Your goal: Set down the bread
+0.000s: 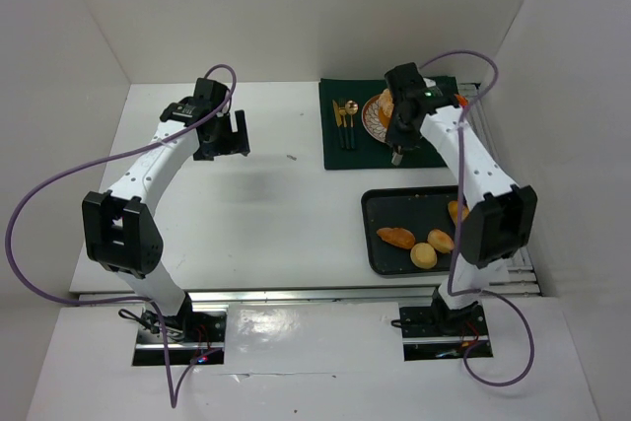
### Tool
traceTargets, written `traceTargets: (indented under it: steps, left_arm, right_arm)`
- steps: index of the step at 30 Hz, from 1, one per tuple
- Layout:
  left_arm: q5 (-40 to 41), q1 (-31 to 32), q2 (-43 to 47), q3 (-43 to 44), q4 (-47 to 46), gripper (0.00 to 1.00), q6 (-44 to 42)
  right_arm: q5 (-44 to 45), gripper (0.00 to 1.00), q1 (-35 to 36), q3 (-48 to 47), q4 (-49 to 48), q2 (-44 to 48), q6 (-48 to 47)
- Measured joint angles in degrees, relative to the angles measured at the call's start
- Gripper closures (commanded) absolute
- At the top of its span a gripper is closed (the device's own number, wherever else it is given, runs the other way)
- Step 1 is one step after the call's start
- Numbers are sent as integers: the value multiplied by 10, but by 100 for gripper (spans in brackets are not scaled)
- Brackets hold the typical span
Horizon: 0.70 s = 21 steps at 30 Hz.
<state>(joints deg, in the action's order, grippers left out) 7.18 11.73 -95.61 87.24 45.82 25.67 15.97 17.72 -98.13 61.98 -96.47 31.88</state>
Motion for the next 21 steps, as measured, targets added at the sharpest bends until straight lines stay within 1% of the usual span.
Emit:
traceTargets:
  steps: [4,8,10,12,13,15,18,19,21]
  left_arm:
    - [0,0,0,0,0,3,0]
    - [3,0,0,0,0,3,0]
    - [5,0,0,0,0,3,0]
    - [6,0,0,0,0,3,0]
    - [6,0,0,0,0,3,0]
    - [7,0,0,0,0,3,0]
    - [7,0,0,0,0,3,0]
    - [7,0,0,0,0,3,0]
    - [7,0,0,0,0,3,0]
  right_arm:
    - [-3,100,7,-7,-26,-48,-3]
    - [-2,100,8,-17,-38,-60,-7]
    - [-2,97,8,-22,-43,-61,-9]
    - [-2,91,8,-23,-48,-61,-10]
    - [-2,84,8,-23,-50,-62,-10]
    - [-2,79,8,-23,-50,-65,-10]
    - [-2,65,8,-23,-50,-67,-10]
    - [-2,65,8,-23,-50,-67,-10]
    - [-2,61,8,-23,-50,-66,-9]
